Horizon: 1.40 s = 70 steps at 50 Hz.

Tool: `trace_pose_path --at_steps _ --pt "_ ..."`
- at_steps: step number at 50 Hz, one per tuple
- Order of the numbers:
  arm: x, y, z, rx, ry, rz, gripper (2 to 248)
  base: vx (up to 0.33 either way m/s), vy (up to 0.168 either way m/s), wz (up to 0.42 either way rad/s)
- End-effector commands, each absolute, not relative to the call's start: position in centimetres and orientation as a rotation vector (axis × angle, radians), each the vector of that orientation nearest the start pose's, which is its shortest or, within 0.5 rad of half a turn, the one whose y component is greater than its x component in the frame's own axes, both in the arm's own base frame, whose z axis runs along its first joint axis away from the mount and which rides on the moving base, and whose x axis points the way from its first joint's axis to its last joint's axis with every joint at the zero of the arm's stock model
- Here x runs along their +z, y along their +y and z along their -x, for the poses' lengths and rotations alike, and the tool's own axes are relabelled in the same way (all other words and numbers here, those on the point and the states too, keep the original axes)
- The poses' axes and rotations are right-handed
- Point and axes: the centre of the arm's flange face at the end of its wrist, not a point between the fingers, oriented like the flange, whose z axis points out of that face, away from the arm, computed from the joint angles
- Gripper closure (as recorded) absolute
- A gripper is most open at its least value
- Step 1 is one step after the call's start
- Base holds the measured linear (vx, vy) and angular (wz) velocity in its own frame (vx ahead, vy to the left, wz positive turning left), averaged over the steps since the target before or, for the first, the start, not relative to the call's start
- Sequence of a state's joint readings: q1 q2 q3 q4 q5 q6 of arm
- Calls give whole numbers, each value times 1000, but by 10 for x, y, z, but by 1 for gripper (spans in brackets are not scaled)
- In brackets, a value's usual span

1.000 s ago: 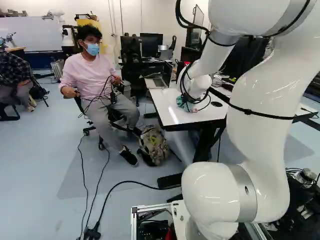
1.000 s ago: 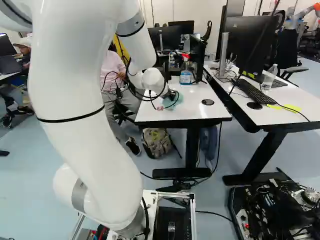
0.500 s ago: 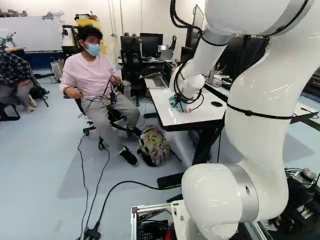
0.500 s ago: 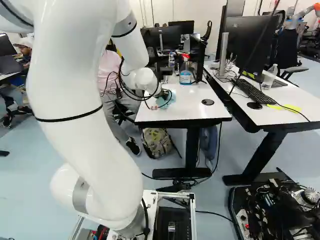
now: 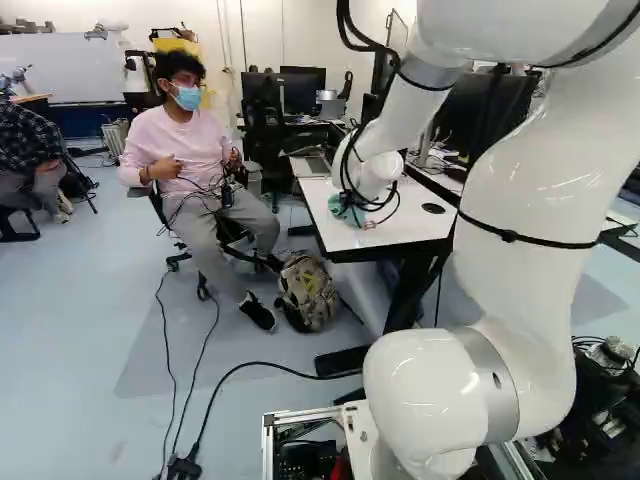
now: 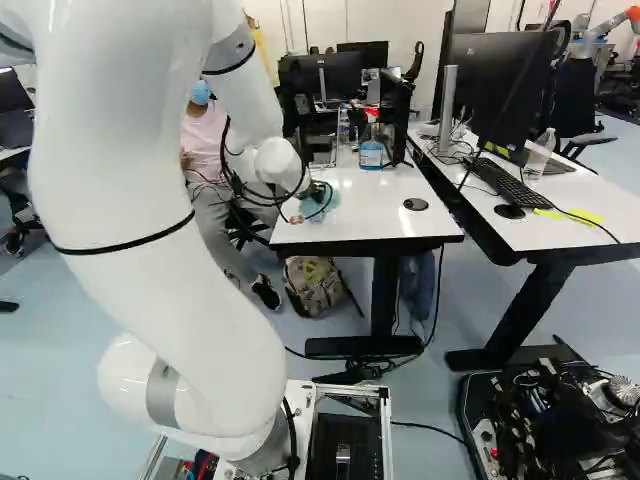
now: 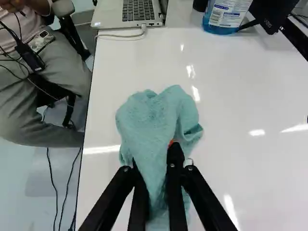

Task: Clean the table with the green towel

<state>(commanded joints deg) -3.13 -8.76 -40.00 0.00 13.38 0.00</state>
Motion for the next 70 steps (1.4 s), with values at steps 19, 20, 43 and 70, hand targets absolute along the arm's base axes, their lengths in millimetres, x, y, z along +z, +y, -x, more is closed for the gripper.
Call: trace_pose_path --at_steps 19,20,43,70 --pt "399 -41 -440 -1194 138 2941 208 0 0 0" --pt "399 -43 -438 -1194 143 2942 208 0 0 0" --pt "399 -77 -424 -1201 266 2964 208 0 0 0" --pt "410 -93 -423 -1241 322 2959 208 0 0 0"
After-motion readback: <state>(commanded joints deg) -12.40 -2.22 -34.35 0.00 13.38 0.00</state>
